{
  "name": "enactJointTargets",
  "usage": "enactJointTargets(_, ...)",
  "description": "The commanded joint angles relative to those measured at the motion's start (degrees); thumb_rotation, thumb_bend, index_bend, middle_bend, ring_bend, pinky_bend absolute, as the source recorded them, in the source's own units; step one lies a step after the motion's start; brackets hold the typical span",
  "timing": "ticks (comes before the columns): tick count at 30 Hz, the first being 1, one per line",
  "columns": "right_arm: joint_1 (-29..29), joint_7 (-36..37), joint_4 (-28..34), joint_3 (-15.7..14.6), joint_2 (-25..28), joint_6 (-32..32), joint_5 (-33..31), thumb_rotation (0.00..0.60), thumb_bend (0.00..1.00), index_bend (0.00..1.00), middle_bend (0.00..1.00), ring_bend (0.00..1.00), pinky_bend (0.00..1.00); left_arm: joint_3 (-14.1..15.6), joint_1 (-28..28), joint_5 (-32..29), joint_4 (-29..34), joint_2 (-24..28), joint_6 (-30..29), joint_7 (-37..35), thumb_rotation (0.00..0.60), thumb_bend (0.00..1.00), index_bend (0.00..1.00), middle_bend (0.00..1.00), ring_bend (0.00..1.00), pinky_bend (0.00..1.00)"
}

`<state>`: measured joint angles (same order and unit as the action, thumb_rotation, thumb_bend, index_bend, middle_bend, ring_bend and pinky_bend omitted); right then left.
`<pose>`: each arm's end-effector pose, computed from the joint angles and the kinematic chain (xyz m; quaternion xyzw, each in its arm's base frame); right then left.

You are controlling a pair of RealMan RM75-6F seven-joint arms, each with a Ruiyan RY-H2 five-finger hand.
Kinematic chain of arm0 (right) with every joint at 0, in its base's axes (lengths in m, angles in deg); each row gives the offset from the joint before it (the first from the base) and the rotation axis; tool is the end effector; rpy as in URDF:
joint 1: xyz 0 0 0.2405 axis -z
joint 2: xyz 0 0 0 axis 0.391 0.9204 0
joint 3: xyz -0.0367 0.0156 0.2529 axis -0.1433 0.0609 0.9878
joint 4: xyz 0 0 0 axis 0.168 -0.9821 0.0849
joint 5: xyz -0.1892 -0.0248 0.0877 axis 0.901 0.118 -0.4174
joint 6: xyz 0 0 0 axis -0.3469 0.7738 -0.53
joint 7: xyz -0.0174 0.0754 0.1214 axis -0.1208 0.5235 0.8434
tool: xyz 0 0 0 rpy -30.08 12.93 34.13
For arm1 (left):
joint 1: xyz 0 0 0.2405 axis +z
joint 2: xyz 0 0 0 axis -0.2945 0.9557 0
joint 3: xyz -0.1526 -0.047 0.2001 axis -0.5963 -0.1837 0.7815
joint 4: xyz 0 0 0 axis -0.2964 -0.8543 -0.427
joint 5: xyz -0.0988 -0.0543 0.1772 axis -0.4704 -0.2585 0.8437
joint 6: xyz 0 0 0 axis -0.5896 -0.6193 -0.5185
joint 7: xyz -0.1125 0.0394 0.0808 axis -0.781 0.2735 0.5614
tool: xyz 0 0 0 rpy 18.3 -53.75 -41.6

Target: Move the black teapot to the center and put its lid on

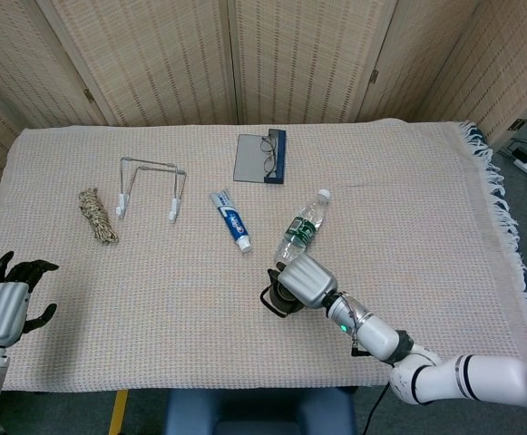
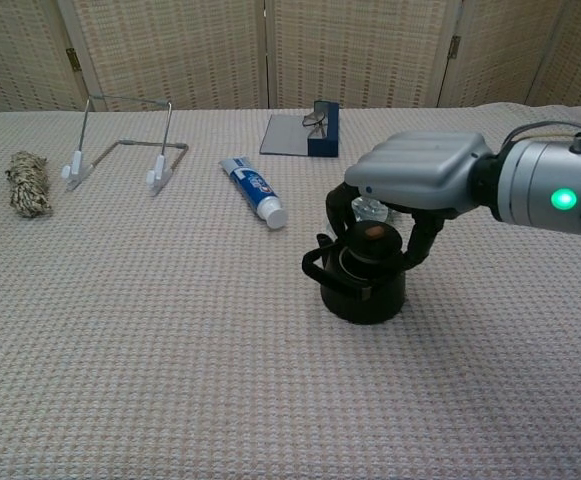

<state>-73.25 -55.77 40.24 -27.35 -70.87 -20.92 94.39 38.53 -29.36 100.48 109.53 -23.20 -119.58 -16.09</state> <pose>-0.1018 -0.3149 -0.0126 0.8800 -0.1902 0.2663 0.3441 -0.2788 0.2216 0.1571 -0.6117 -0.3783 -0.3677 0.5894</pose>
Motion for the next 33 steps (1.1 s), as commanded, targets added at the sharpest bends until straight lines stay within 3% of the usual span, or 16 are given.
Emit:
enactJointTargets(1,-0.6,-0.2,-0.2,-0.5,-0.2,-0.3,-0.8,0.6,0.38,0.34,0.32,0.84,0.78,0.0,0.1,0.1,0.1,-0.1,0.0,0.0,0.6,0.25,0.25,0.24,0.19,0.0)
enactJointTargets(6,-1.2,0.5,-0.1,-0.9,0.1,-0.2,-1.3,0.6,0.38,0.21,0.23,0.84,0.78,0.0,0.0,0.1,0.3,-0.1,0.3,0.5,0.6,0.25,0.25,0.24,0.19,0.0)
enactJointTargets(11,-1.5,1.5,0.1,-1.2,0.4,0.4,-0.7,0.6,0.38,0.17,0.2,0.84,0.78,0.0,0.2,0.4,0.6,-0.1,0.0,0.7,0.6,0.25,0.25,0.24,0.19,0.0)
enactJointTargets(29,1.6,8.3,5.2,-4.2,5.9,3.5,5.7,0.6,0.38,0.17,0.31,0.86,0.78,-0.1,0.6,1.0,1.3,0.3,-0.4,1.1,0.6,0.25,0.25,0.24,0.19,0.0)
enactJointTargets(33,3.8,9.1,6.5,-5.2,8.3,6.9,8.5,0.6,0.38,0.19,0.32,0.86,0.79,-0.2,0.8,1.0,1.6,0.7,-0.7,1.0,0.6,0.25,0.25,0.24,0.19,0.0)
